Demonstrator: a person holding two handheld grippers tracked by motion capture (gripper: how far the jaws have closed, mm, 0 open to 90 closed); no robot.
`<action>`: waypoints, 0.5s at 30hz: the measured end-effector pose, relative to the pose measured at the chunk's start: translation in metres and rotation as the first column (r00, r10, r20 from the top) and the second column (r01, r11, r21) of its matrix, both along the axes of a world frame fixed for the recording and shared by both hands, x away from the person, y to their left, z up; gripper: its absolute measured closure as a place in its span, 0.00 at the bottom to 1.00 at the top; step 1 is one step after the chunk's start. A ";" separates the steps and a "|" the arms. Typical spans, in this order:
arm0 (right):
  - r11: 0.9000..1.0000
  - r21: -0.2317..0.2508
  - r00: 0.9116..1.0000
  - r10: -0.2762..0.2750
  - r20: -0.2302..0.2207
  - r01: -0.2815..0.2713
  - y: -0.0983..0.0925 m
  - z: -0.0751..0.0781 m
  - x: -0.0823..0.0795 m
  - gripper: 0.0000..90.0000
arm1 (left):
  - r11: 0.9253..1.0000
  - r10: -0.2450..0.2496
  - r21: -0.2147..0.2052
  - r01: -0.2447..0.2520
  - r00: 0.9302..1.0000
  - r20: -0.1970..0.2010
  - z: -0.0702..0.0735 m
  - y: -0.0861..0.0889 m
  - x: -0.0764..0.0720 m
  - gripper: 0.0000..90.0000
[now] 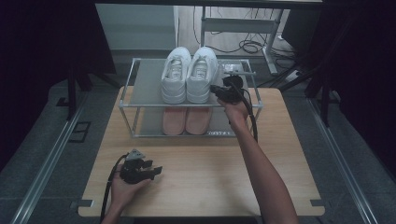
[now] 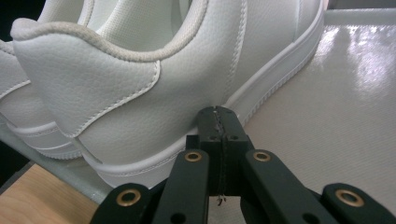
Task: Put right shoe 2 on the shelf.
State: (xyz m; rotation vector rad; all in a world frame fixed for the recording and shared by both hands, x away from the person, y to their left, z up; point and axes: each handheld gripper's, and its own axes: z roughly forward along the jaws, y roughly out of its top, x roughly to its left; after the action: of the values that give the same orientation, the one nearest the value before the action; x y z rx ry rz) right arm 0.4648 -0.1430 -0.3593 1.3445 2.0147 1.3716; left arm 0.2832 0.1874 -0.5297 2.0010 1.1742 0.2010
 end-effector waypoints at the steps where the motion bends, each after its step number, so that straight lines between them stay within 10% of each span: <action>1: 1.000 0.001 1.000 0.002 0.007 -0.002 -0.001 0.000 -0.001 1.00 | 1.000 0.002 0.000 -0.002 1.000 -0.001 0.000 0.000 0.000 0.50; 15: 0.999 0.022 0.998 0.031 0.062 -0.033 -0.019 0.011 -0.014 0.97 | 1.000 0.012 -0.006 -0.012 1.000 -0.006 -0.001 0.004 0.000 0.50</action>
State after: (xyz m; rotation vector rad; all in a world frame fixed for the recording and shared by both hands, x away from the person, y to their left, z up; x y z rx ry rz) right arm 0.4508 -0.1624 -0.3480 1.2693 1.9941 1.4370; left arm 0.2835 0.1912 -0.5306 1.9915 1.1897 0.1974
